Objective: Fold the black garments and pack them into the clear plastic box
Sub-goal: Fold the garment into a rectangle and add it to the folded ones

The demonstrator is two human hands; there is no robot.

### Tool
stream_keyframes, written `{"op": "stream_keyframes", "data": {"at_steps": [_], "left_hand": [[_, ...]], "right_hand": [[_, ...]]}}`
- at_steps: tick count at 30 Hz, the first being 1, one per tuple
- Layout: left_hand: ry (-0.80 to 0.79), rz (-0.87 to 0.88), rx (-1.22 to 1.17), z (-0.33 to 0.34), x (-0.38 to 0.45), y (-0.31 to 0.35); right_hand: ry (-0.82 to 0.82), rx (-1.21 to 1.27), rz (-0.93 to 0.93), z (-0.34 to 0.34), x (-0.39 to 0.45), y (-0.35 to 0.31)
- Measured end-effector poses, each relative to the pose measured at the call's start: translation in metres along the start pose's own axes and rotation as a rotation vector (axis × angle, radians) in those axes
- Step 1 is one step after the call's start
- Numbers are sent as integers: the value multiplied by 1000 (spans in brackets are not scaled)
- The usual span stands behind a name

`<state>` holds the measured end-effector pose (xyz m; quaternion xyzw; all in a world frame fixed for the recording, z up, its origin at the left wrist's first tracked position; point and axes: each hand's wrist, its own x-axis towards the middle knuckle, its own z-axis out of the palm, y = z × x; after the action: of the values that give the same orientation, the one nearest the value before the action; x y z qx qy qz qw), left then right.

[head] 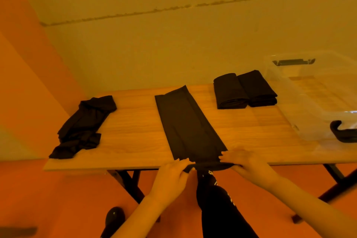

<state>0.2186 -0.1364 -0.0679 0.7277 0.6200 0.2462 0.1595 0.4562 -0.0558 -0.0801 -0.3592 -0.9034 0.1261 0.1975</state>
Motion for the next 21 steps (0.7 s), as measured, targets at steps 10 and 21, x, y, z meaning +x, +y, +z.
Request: {"op": "stream_keyframes", "data": {"at_steps": [10, 21], "left_hand": [[349, -345, -700, -33, 32, 24], [399, -459, -850, -52, 55, 7]], "right_hand": [[143, 1014, 556, -35, 65, -35], [-22, 789, 496, -50, 108, -32]]}}
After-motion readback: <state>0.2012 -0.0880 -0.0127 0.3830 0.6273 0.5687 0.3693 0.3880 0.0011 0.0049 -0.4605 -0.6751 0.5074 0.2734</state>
